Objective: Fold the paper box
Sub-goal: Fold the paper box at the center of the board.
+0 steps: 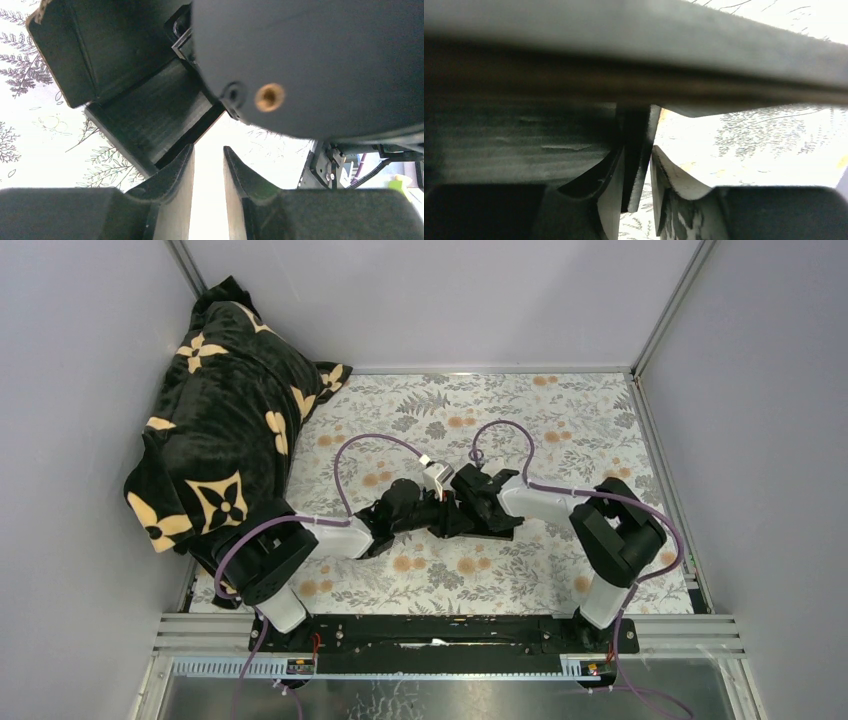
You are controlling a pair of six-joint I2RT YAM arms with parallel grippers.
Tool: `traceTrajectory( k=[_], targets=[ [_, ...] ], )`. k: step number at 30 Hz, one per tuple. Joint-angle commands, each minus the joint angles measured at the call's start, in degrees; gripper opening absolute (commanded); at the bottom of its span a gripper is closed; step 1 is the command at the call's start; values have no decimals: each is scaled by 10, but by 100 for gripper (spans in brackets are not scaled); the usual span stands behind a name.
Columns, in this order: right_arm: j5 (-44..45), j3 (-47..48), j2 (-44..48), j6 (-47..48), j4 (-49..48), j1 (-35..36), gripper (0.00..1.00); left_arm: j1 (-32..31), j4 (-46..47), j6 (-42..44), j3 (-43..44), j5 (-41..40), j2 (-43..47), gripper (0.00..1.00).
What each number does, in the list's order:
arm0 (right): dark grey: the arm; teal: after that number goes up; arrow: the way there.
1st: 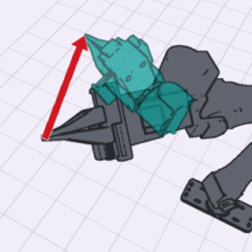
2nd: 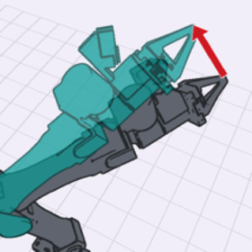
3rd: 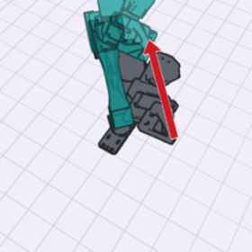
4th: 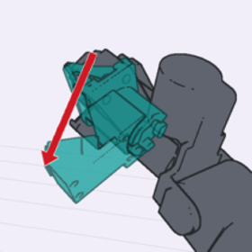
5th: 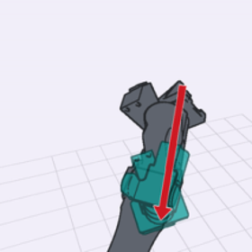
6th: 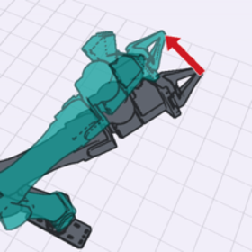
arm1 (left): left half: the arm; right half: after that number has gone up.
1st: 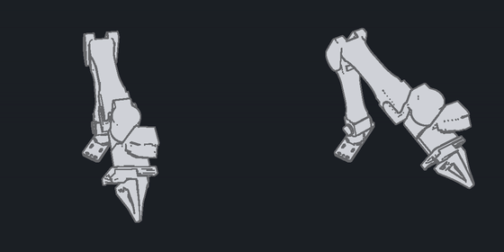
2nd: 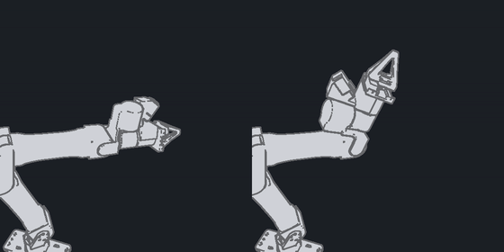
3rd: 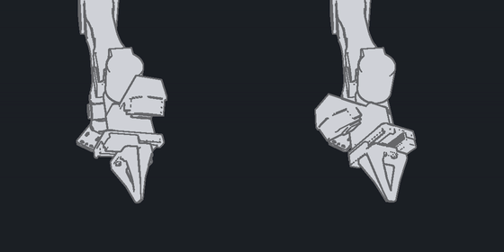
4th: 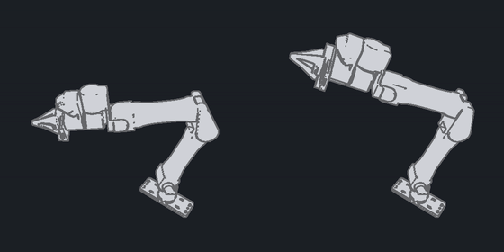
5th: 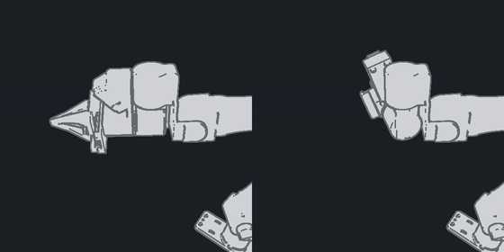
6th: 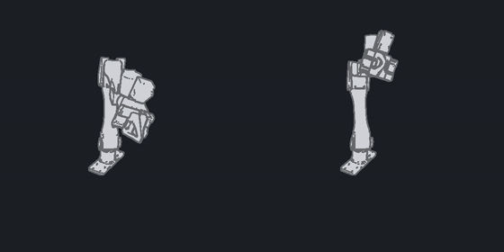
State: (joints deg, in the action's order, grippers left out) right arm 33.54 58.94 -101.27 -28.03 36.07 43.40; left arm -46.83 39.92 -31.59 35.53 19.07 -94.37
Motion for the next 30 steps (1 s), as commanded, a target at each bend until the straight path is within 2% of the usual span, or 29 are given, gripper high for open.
traceTrajectory(
  k=[1,8,14,24,30],
  targets=[
    [-105,-32,35,5,-42,-8,36,-1,-6,15,-6,-6,21,33],
    [-137,-58,86,13,-62,-30,52,-1,-26,20,-5,-14,33,33],
    [-156,-58,135,24,-60,-38,61,-2,-36,21,0,-17,34,33],
    [-150,-50,218,36,-38,-41,63,-2,-68,34,13,-32,40,33],
    [-150,-69,286,26,-48,-87,60,11,-109,53,25,-62,66,33]
  ],
)
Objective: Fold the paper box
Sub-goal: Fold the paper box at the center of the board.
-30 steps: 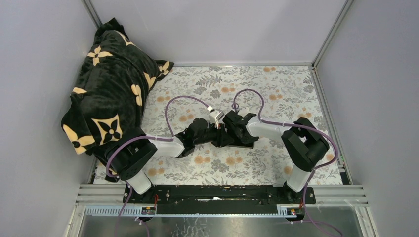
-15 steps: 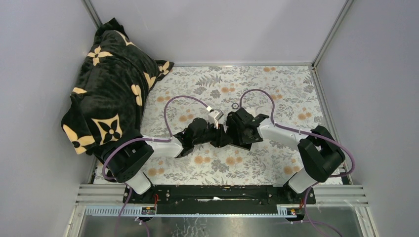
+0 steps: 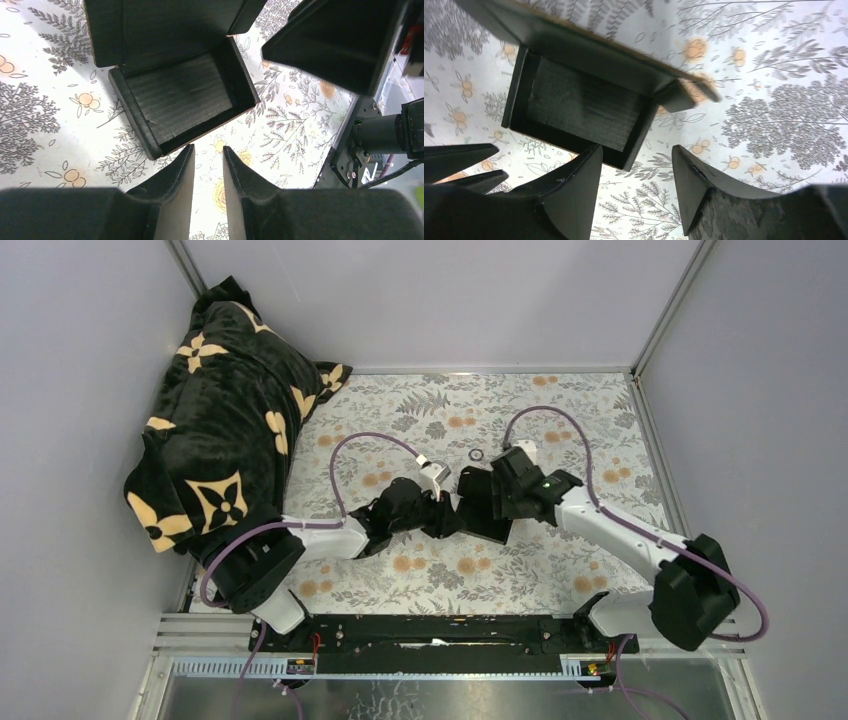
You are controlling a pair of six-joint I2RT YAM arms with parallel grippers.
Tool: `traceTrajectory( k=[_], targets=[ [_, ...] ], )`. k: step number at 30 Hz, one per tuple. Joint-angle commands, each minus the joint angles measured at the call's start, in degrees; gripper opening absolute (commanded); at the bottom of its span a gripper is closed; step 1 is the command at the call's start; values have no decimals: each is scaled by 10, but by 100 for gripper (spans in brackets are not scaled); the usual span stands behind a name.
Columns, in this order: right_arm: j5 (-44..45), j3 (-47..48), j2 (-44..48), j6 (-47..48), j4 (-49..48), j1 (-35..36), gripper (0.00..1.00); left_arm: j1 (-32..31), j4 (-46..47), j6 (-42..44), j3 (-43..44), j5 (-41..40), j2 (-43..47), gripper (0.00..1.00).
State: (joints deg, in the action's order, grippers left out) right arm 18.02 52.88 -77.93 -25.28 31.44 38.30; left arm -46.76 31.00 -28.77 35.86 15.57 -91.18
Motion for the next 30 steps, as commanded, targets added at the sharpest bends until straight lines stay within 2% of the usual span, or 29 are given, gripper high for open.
traceTrajectory(
  k=[1,8,11,13,16,25,30],
  targets=[
    [-2,-15,66,-4,-7,-48,59,14,-29,26,26,-32,41,32],
    [-55,-42,157,-8,-42,-131,57,58,-91,36,42,-56,84,29],
    [-111,-50,174,-2,-55,-189,58,84,-100,26,40,-55,99,34],
    [-141,-54,167,3,-61,-221,58,100,-110,19,43,-55,99,41],
    [-171,-69,151,5,-76,-254,58,118,-140,13,65,-63,85,44],
    [-174,-87,76,4,-110,-278,57,134,-164,2,155,-36,-38,41],
    [-195,-75,34,16,-114,-278,56,136,-160,-2,158,-50,-55,41]
  ],
)
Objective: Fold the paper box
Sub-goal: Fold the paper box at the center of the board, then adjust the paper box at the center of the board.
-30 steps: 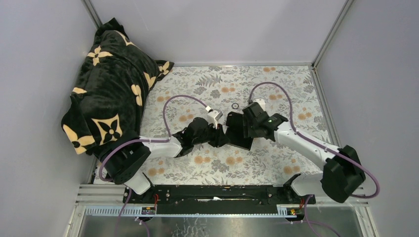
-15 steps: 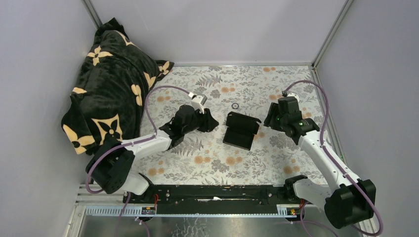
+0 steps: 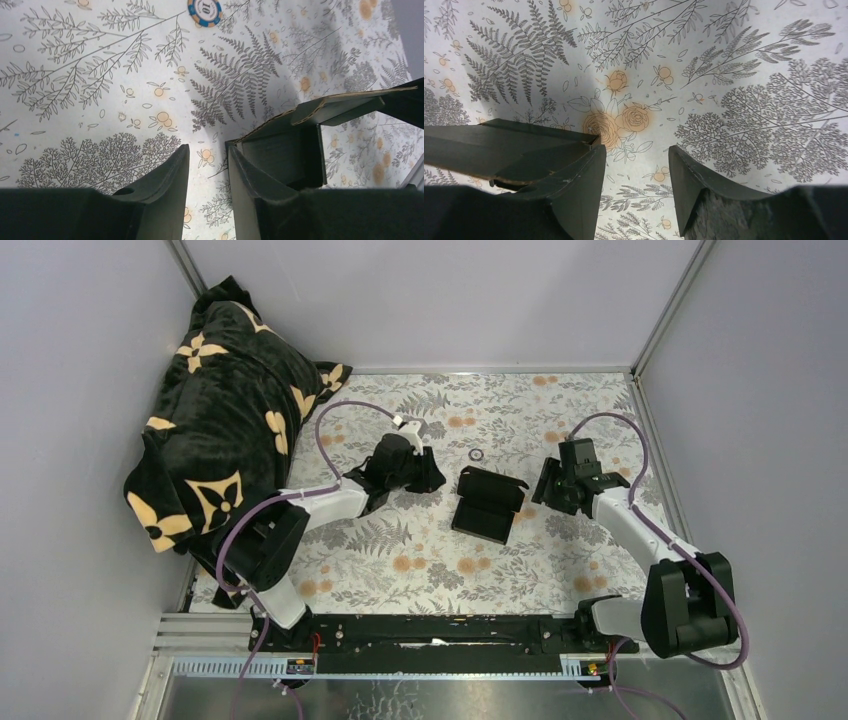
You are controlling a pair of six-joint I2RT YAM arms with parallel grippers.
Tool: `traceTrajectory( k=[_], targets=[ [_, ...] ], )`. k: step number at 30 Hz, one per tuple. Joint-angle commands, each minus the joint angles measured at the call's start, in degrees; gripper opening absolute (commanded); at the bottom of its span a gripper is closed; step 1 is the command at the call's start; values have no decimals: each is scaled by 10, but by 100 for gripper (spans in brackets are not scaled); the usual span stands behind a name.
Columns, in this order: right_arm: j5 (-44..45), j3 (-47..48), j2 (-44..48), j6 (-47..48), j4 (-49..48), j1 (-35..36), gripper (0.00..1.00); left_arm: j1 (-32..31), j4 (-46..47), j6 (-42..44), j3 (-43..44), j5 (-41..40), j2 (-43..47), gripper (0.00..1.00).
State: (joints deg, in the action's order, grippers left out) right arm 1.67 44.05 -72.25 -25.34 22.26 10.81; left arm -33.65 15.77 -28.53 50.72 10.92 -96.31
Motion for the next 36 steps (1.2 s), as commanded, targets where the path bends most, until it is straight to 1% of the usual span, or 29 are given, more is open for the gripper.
traceTrajectory(
  k=[1,5,8,15,18,21,24,26,28,33,36],
  targets=[
    [-41,14,-34,22,-21,-3,56,6,-9,-5,8,-6,-3,41],
    [-96,10,-62,28,-44,-1,54,13,-10,-9,3,-7,-12,41],
    [-119,18,-80,35,-52,9,54,19,-16,-14,-2,-20,-15,40],
    [-156,50,-110,58,-64,83,53,25,-24,-38,-49,-50,19,40],
    [-142,64,-119,58,-60,107,53,25,-30,-40,-64,-55,33,40],
    [-147,65,-112,66,-67,107,55,25,-38,-42,-76,-58,45,40],
    [-95,71,-100,68,-47,103,55,25,-44,-42,-88,-68,55,40],
    [-70,72,-88,62,-42,89,56,26,-53,-42,-90,-73,53,40],
    [-72,77,-80,54,-43,65,56,25,-60,-40,-87,-74,50,40],
    [-66,129,-99,58,-25,27,57,25,-83,-35,-72,-74,42,40],
    [-56,152,-112,59,-29,19,57,26,-112,-26,-53,-77,35,40]
  ],
)
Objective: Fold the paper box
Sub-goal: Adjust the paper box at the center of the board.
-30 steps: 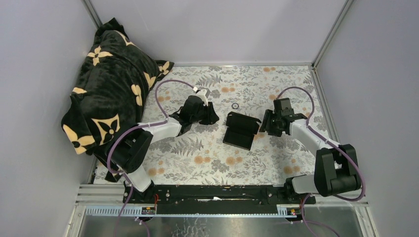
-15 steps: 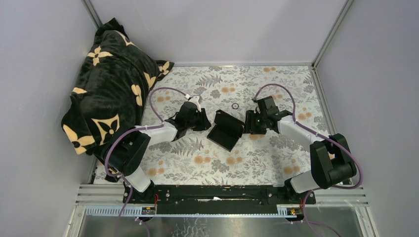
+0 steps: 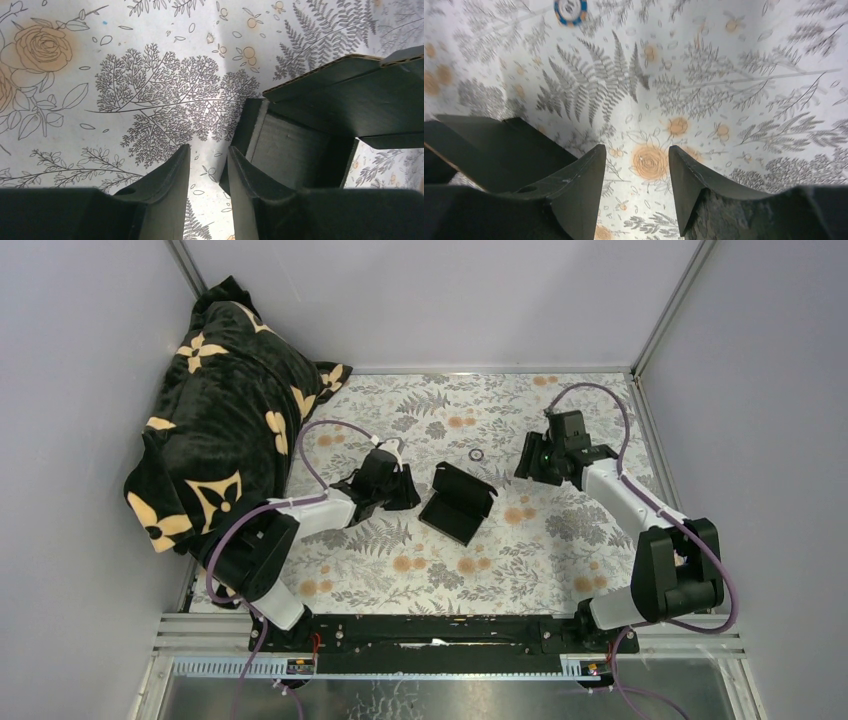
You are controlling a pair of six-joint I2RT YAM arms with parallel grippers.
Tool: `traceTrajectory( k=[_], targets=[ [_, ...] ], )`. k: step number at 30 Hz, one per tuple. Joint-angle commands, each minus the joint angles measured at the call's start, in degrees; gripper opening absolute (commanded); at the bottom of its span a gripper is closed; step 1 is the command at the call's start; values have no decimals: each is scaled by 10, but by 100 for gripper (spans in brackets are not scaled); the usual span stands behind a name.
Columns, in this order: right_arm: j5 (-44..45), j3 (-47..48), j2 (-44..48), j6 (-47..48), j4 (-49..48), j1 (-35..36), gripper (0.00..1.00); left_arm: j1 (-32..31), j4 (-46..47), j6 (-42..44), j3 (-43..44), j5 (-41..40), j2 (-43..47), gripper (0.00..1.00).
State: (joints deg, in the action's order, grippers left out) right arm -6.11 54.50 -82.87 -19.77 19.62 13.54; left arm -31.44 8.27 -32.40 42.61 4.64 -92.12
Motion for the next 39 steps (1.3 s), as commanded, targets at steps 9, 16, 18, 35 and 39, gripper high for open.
traceTrajectory(
  k=[9,16,18,35,39],
  targets=[
    [0,81,-69,23,8,-10,57,3,-121,15,56,9,60,40],
    [-67,65,-122,16,-9,18,56,3,-133,-14,43,27,120,40],
    [-79,66,-135,17,-13,50,56,1,-132,-18,31,26,127,40],
    [-95,116,-193,17,-26,161,57,-20,-140,-44,-76,11,224,40],
    [33,156,-194,41,6,161,57,-41,-140,-60,-91,5,245,40]
  ],
)
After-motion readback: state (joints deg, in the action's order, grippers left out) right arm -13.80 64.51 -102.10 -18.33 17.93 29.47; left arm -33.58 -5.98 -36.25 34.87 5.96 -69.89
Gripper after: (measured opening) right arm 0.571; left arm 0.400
